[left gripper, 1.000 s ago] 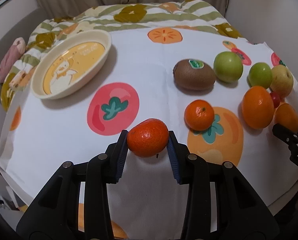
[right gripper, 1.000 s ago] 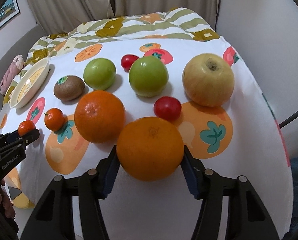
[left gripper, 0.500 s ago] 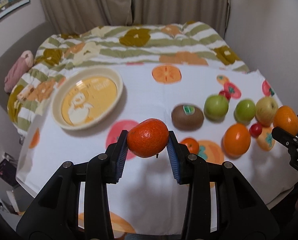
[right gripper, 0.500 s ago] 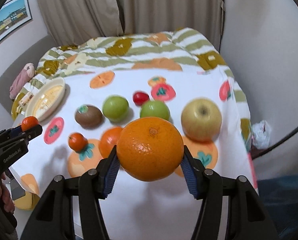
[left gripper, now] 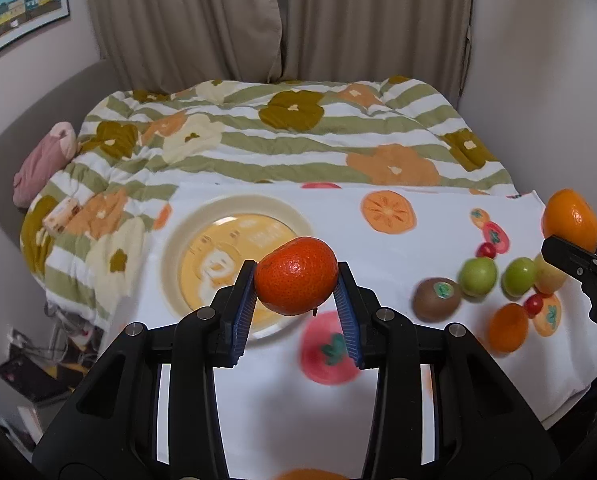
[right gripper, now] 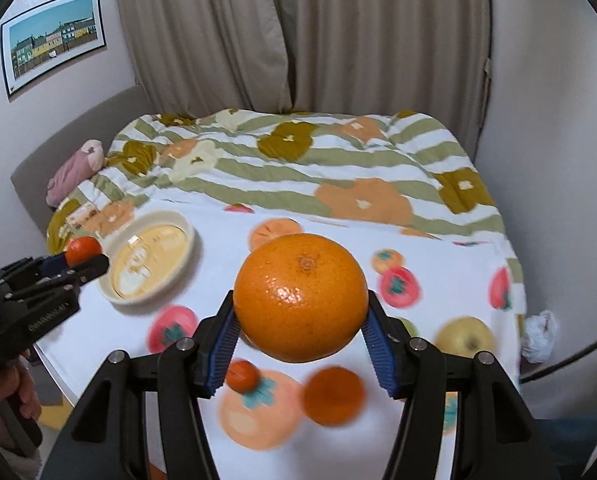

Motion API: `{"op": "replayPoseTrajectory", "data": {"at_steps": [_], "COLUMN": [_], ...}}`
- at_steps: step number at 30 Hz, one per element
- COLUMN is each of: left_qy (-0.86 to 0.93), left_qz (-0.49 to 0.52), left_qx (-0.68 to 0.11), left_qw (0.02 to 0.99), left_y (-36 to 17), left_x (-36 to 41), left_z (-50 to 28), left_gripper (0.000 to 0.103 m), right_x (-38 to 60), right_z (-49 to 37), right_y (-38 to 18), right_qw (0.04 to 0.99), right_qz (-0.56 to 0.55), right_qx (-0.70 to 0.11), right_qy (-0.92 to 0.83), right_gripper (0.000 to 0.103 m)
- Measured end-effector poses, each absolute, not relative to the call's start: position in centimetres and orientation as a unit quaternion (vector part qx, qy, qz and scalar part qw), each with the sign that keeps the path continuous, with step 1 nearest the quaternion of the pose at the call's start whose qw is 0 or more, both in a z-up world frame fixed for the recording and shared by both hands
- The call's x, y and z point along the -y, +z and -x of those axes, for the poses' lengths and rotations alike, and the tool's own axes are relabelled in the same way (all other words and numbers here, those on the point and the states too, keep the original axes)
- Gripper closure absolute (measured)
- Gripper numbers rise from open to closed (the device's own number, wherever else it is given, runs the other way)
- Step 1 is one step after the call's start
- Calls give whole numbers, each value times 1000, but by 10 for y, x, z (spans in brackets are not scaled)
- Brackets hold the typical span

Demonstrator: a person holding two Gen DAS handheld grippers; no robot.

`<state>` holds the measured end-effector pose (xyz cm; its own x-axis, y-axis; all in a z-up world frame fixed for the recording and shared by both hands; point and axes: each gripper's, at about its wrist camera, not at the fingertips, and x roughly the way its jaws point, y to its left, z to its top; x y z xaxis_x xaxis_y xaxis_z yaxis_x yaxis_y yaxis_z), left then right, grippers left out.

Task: Organize fruits
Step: 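Carry the mandarin into the duck bowl and open the left tool while the right tool carries the orange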

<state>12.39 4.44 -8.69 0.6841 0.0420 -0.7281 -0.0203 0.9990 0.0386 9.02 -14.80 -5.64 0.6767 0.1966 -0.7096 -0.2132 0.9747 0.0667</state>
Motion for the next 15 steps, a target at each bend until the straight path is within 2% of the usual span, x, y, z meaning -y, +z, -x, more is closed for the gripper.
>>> {"op": "replayPoseTrajectory", "data": {"at_steps": [7,15], "left_qy": [0,-40], "left_qz": [-21,-42], "left_qx": [-411,-449], "left_qw": [912,892], "left_y": [-93,-137], "left_x": [-104,-153], "left_z": [-161,-215], "left_gripper": [61,61], "right_x": [81,11], "right_z": [-114,-151], "right_y": [-57,-80], "right_qw": [916,910], "right_qz": [4,-5], "right_qx": [-385,-401], "right_qy": [115,104], "right_gripper": [48,49]}}
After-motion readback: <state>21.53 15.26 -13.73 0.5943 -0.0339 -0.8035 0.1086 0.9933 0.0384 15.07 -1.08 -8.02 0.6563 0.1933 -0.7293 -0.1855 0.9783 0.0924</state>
